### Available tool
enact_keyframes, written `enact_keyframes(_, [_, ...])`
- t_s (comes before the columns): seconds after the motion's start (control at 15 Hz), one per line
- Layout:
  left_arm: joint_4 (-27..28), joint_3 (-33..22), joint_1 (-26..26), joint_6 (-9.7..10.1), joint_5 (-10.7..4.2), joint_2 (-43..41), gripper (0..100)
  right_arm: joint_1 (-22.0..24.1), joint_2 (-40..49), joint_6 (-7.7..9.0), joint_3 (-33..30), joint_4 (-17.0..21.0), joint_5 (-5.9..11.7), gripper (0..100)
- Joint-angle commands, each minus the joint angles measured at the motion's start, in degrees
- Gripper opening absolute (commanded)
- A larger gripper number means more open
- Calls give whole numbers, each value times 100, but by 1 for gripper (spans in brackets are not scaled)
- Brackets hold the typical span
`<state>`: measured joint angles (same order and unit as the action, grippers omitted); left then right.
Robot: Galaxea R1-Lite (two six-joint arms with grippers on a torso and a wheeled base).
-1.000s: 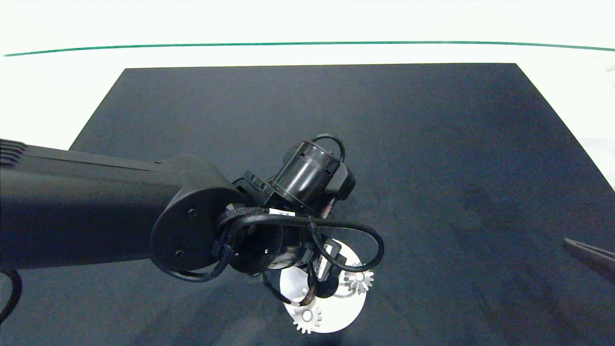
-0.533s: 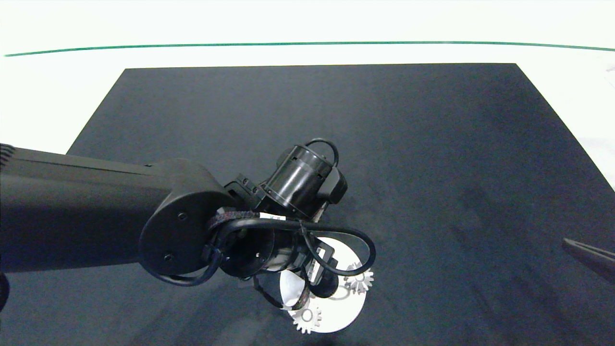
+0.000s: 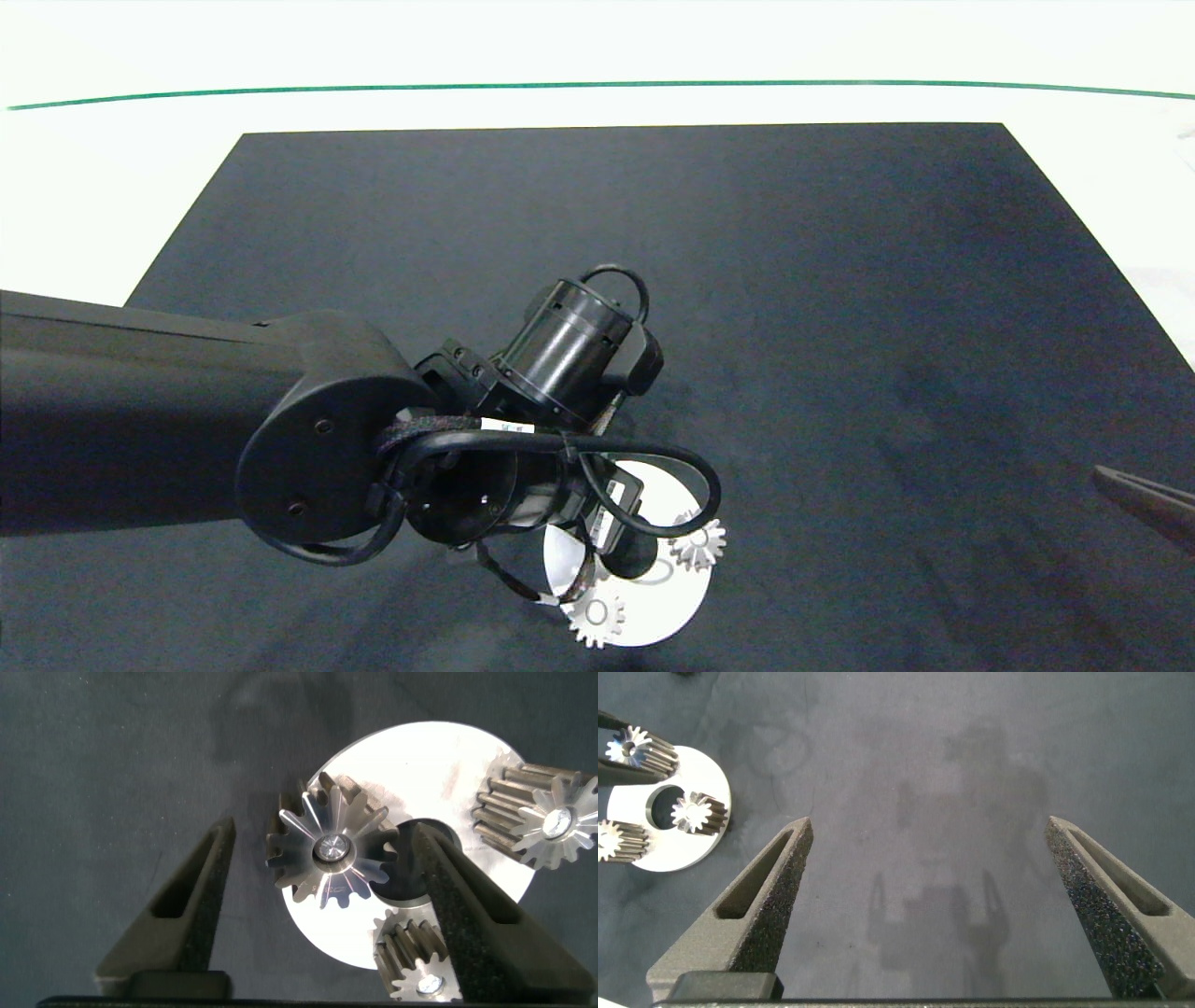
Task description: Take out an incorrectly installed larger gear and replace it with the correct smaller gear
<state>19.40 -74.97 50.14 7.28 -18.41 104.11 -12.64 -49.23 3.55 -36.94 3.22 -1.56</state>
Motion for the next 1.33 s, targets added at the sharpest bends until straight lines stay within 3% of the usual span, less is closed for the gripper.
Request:
enact_keyframes(0.07, [3, 44, -4, 19, -14, 22, 71, -1, 1, 6, 20, 3, -2, 100])
enact_keyframes(0.67, [-85, 70, 5, -51, -14, 39, 53, -63, 9, 14, 29, -5, -2, 100])
enact_keyframes(1.33, [-50, 70, 13, 2, -84, -207, 34, -63, 9, 14, 29, -14, -2, 100])
